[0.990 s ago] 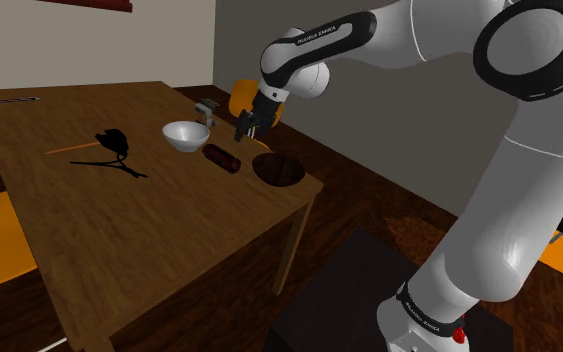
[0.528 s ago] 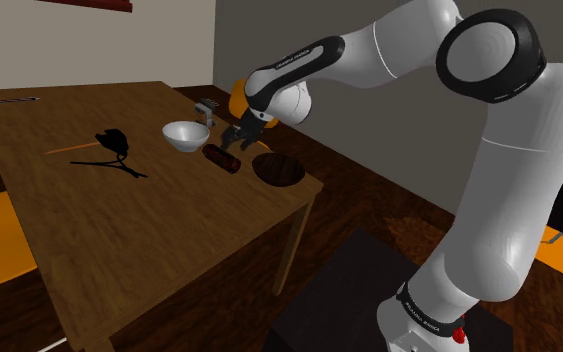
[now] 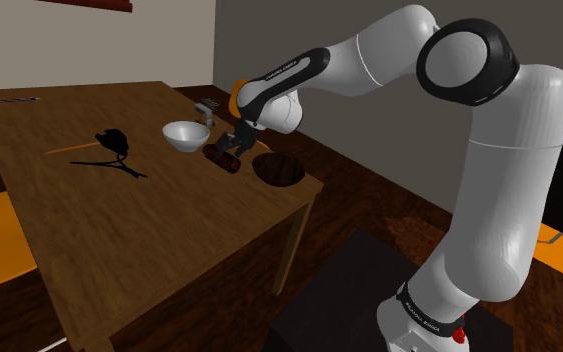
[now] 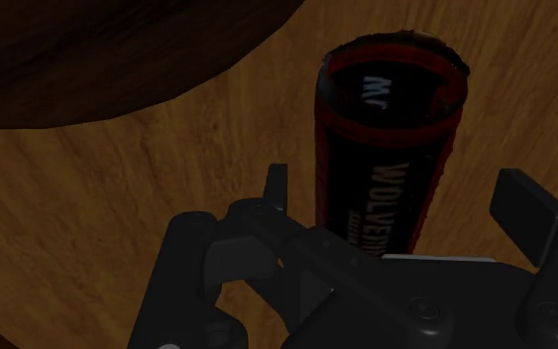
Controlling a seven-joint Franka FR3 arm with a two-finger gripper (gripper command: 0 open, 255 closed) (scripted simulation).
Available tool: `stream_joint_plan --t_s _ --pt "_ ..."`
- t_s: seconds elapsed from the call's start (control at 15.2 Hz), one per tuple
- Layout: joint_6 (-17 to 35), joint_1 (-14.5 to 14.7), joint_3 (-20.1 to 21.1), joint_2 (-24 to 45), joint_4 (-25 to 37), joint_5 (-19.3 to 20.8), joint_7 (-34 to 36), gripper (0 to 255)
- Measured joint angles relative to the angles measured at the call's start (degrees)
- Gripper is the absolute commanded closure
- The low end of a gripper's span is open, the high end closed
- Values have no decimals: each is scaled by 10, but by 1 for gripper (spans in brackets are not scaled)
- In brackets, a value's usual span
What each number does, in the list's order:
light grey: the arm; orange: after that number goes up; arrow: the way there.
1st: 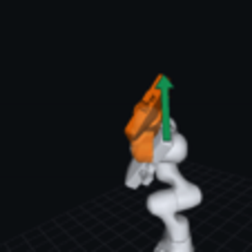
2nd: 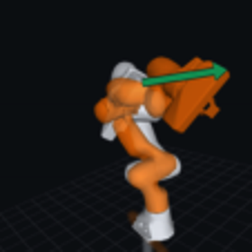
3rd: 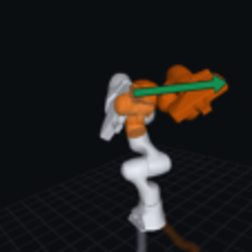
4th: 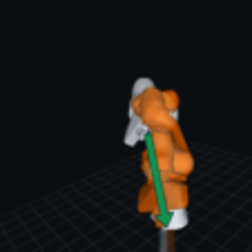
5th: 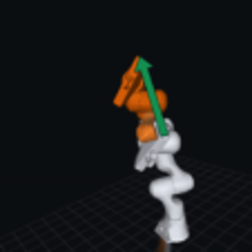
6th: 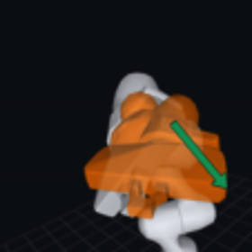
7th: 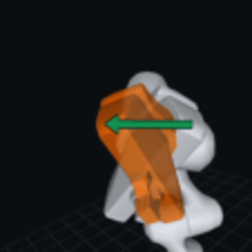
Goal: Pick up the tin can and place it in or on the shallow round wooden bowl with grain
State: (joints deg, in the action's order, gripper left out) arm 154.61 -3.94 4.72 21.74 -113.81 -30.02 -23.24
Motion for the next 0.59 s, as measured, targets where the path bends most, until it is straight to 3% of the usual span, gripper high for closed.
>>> stream_joint_plan --t_s 0.26,0.33,0.59 --pt "1 0 0 1 0 0 0 0" --pt "1 0 0 1 0 0 0 255" --pt "1 0 0 1 0 0 0 255"
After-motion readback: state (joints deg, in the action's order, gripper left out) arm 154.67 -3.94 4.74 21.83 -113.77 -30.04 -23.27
